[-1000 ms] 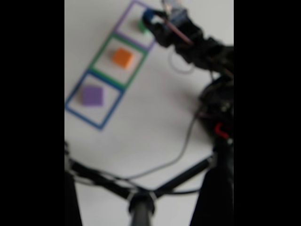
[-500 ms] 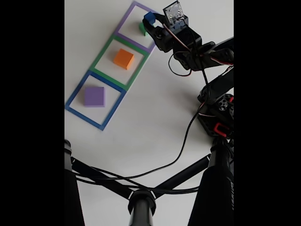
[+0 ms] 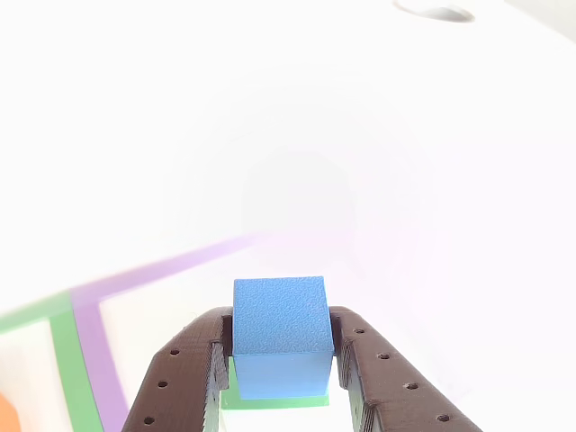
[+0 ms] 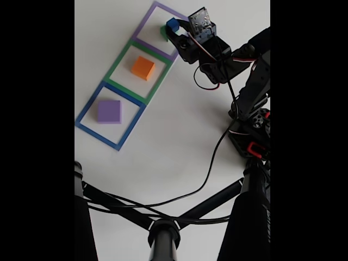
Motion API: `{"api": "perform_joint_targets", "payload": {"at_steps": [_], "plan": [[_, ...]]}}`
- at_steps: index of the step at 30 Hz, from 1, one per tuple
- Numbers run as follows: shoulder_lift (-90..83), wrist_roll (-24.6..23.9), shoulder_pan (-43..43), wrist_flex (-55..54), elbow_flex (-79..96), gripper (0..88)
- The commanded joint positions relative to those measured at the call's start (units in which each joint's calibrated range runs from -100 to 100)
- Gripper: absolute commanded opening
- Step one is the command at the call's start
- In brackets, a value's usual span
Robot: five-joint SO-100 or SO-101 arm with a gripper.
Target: Tower of hanoi
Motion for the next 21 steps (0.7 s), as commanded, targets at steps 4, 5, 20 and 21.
{"api": "perform_joint_targets", "payload": {"at_steps": [4, 5, 20, 21], "plan": [[2.53, 0.00, 0.73, -2.01, -5.57, 0.1], [2.85, 0.00, 0.73, -2.01, -5.84, 0.1], [5.76, 0.00, 0.82, -3.71, -5.57, 10.4], [6.00, 0.00, 0.82, -3.87, -5.66, 11.6]]}}
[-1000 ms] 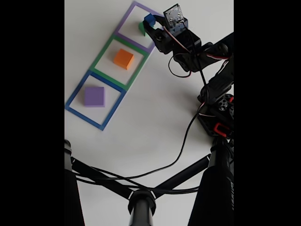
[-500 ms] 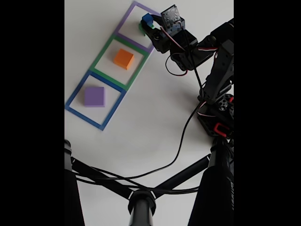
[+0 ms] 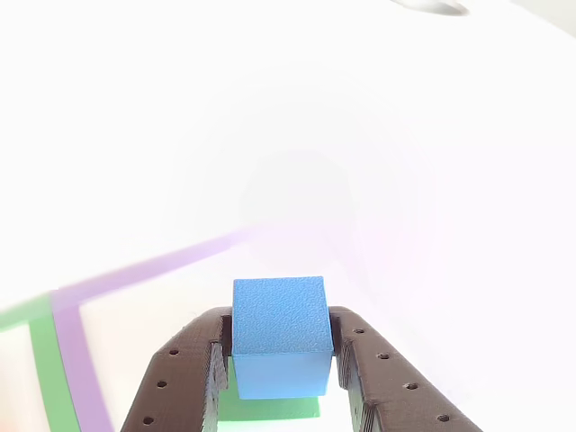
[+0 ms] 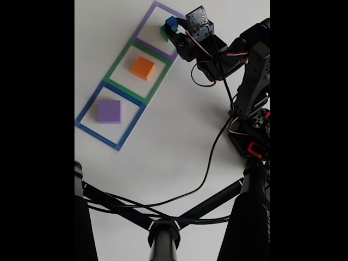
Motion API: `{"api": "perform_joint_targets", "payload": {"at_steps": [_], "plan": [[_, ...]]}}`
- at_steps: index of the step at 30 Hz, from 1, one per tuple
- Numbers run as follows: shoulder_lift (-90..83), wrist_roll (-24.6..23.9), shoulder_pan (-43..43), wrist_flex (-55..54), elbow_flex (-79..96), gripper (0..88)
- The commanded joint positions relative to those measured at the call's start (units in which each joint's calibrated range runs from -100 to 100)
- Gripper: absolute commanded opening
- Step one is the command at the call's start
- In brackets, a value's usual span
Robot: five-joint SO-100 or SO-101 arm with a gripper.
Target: Tower of hanoi
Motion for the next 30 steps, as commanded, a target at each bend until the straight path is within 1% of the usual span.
{"api": "perform_joint_targets", "payload": {"at_steps": [1, 11, 13, 16, 19, 21, 26, 27, 30], "plan": [[0.16, 0.00, 0.26, -2.19, -1.31, 12.3], [0.48, 0.00, -0.12, -3.89, -1.49, 18.9], [-1.78, 0.00, -0.31, -2.19, -1.13, 20.0], [-8.07, 0.00, -0.60, 4.21, -0.13, 20.2], [-17.68, 0.00, -0.41, 14.01, 1.33, 19.8], [-25.43, 0.00, 0.26, 23.40, 1.51, 19.7], [-45.30, 0.00, 1.70, 54.98, -4.04, 20.4], [-48.12, 0.00, 1.70, 60.97, -5.86, 21.4], [-54.50, 0.00, 1.03, 77.41, -12.40, 28.5]]}}
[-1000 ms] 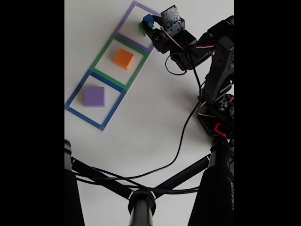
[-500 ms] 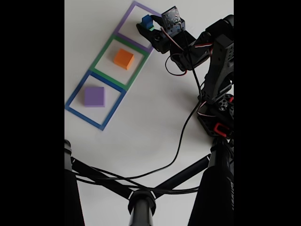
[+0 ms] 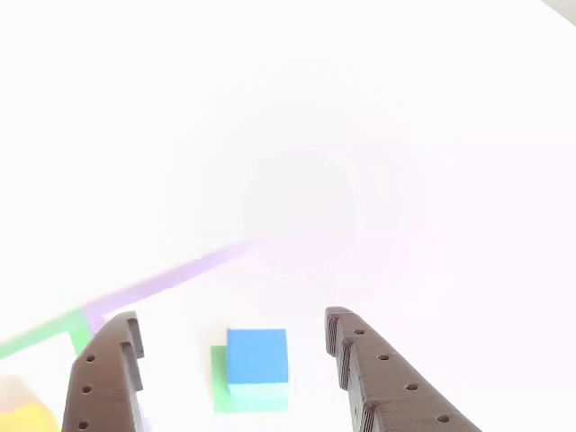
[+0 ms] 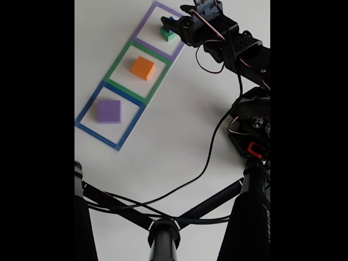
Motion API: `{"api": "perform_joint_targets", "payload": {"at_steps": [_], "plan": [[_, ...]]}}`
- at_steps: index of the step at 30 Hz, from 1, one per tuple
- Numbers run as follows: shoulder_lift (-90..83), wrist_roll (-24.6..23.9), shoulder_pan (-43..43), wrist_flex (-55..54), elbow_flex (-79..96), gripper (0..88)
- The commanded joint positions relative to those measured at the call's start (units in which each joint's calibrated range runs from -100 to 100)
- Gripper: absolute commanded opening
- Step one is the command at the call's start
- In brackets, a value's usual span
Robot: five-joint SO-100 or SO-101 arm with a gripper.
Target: Tower of hanoi
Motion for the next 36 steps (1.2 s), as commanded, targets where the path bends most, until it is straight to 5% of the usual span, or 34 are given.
{"api": "perform_joint_targets", "payload": {"at_steps": [1, 7, 17, 29, 36], "plan": [[-11.63, 0.00, -0.92, 26.09, -10.75, 30.1], [-18.09, 0.00, -4.76, 51.75, -25.57, 31.0], [-19.06, 0.00, -15.69, 80.42, -49.30, 3.9], [-19.46, 0.00, -21.82, 91.67, -56.66, 0.4], [-21.32, 0.00, -19.91, 76.53, -38.12, 21.6]]}}
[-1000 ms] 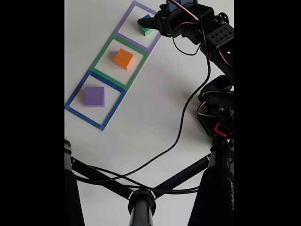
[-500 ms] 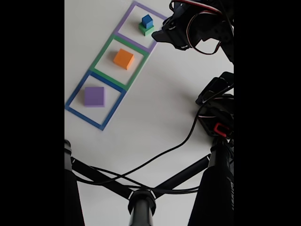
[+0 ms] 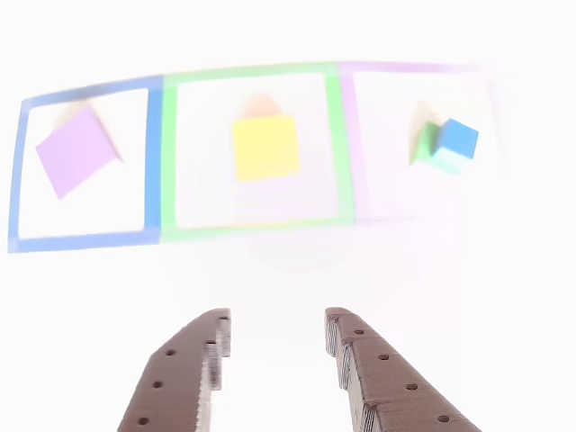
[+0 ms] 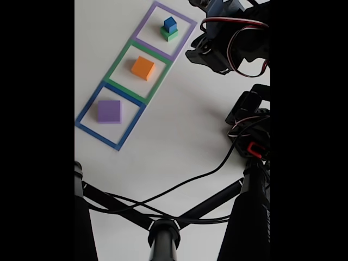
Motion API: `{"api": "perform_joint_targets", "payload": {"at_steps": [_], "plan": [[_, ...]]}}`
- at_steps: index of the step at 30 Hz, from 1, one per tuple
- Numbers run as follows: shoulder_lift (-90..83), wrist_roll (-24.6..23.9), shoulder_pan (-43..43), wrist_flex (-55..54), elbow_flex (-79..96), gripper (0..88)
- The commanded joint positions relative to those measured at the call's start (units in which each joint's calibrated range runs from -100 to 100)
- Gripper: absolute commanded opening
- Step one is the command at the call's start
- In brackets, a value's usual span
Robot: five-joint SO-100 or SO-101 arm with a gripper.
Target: Tower of hanoi
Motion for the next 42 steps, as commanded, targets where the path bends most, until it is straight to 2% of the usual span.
{"api": "perform_joint_targets", "payload": {"at_steps": [1, 8, 13, 25, 34, 42], "plan": [[-2.47, 0.00, 1.75, -14.36, 13.40, 23.2], [-4.73, 0.00, 2.71, -54.36, 45.40, 34.7], [-0.04, 0.00, 2.80, -75.17, 57.67, 35.4], [21.27, 0.00, 2.04, -108.04, 65.67, 36.3], [43.32, 0.00, 0.89, -130.96, 62.31, 36.7], [57.12, 0.00, 1.46, -140.91, 56.31, 36.5]]}}
